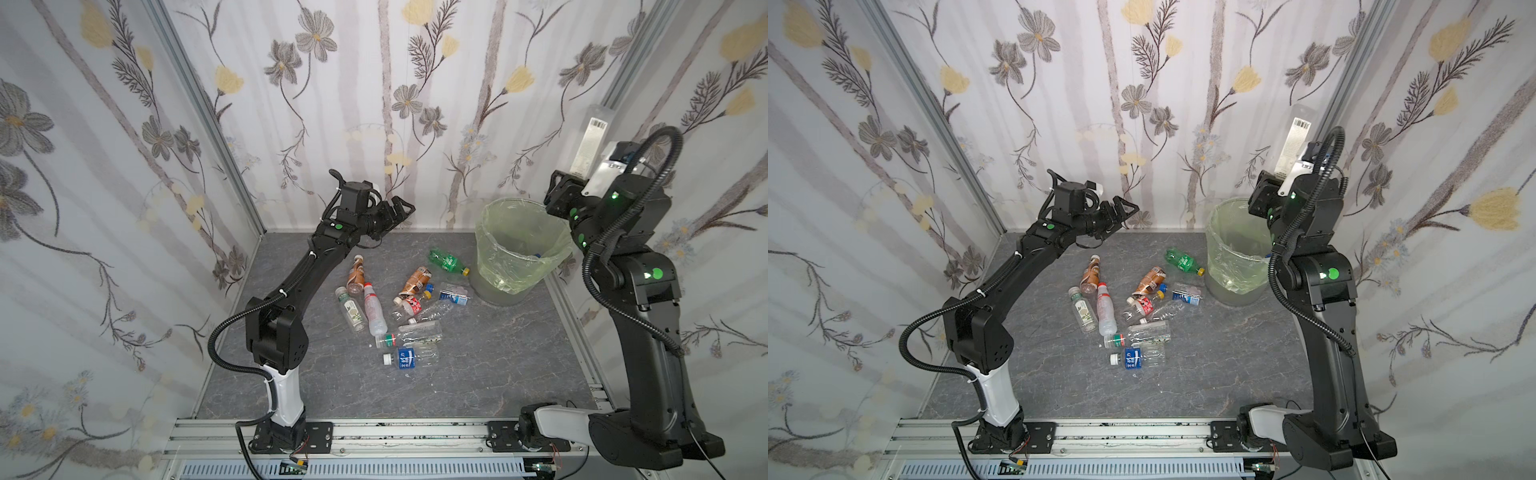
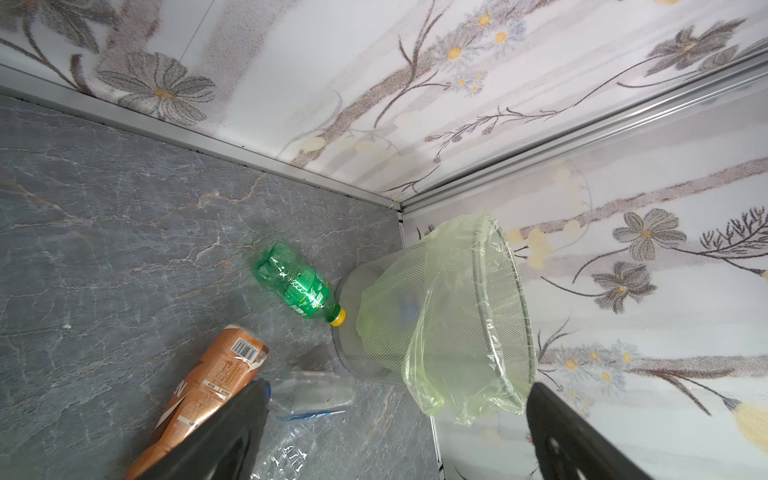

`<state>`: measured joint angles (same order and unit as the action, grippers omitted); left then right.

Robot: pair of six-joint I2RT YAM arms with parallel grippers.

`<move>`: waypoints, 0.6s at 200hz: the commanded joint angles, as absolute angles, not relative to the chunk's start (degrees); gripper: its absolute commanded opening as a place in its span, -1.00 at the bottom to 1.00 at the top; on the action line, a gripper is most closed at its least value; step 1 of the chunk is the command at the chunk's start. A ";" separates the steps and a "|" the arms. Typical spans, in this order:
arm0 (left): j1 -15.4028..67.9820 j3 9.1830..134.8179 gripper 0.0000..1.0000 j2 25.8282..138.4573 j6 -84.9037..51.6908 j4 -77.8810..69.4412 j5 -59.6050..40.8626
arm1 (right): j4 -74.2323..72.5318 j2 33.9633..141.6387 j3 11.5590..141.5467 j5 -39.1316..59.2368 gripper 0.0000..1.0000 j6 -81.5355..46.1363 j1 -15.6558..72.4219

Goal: Throw the plastic bottles in the bin
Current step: 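Carry the frosted bottle over the bin with the right gripper while the left draws back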

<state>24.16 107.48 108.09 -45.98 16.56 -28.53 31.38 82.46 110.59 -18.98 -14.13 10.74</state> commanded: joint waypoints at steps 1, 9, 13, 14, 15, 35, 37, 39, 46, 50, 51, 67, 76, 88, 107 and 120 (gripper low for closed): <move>24.89 106.32 1.00 106.58 -43.82 15.12 -28.63 | 33.70 83.41 111.59 -24.39 -0.08 -10.90 9.04; 25.08 105.87 1.00 106.12 -43.47 15.12 -28.56 | 34.28 84.39 111.23 -23.62 -0.08 -11.02 7.75; 25.17 105.65 1.00 105.89 -43.34 15.12 -28.49 | 34.62 84.96 110.73 -23.04 -0.08 -11.22 7.07; 25.20 105.56 1.00 105.81 -43.29 15.12 -28.48 | 34.62 85.11 110.60 -22.81 -0.08 -11.32 6.92; 25.21 105.47 1.00 105.73 -43.27 15.12 -28.52 | 34.71 85.23 110.50 -22.66 -0.08 -11.42 6.76; 25.30 104.27 1.00 104.53 -42.47 15.12 -28.35 | 35.64 88.19 104.73 -19.85 0.08 -12.69 4.33; 25.31 104.07 1.00 104.46 -42.39 15.14 -28.25 | 35.80 88.56 104.05 -19.49 0.12 -12.73 4.07; 25.27 104.00 1.00 104.38 -42.30 15.12 -28.22 | 35.91 88.89 103.44 -19.15 0.16 -12.74 3.90; 25.29 103.46 1.00 104.00 -42.12 15.07 -28.13 | 36.52 90.29 101.77 -17.91 0.31 -12.75 3.23; 25.28 103.24 1.00 103.91 -42.10 15.11 -28.09 | 37.01 90.92 101.31 -17.56 0.39 -12.74 2.90; 25.30 103.17 1.00 103.81 -42.06 15.12 -28.11 | 37.18 90.94 101.28 -17.53 0.41 -12.79 2.86; 25.29 102.23 1.00 103.37 -41.88 15.12 -28.04 | 40.49 93.75 103.58 -17.95 0.75 -13.69 2.79; 25.39 101.79 1.00 103.17 -41.75 15.12 -27.86 | 40.33 92.55 104.37 -16.93 0.91 -13.80 2.94; 25.36 101.52 1.00 103.11 -41.66 15.09 -27.66 | 37.59 89.40 103.87 -15.85 0.99 -13.44 3.20; 25.49 101.45 1.00 103.27 -41.57 15.08 -27.19 | 38.14 88.41 105.76 -15.55 0.99 -13.38 3.42; 25.77 101.51 1.00 103.36 -41.58 15.07 -26.96 | 39.17 88.35 106.43 -15.64 0.99 -13.20 3.56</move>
<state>25.52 101.65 103.77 -42.19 16.53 -28.08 39.86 88.18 105.38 -16.78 -13.41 3.38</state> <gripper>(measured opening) 0.997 0.995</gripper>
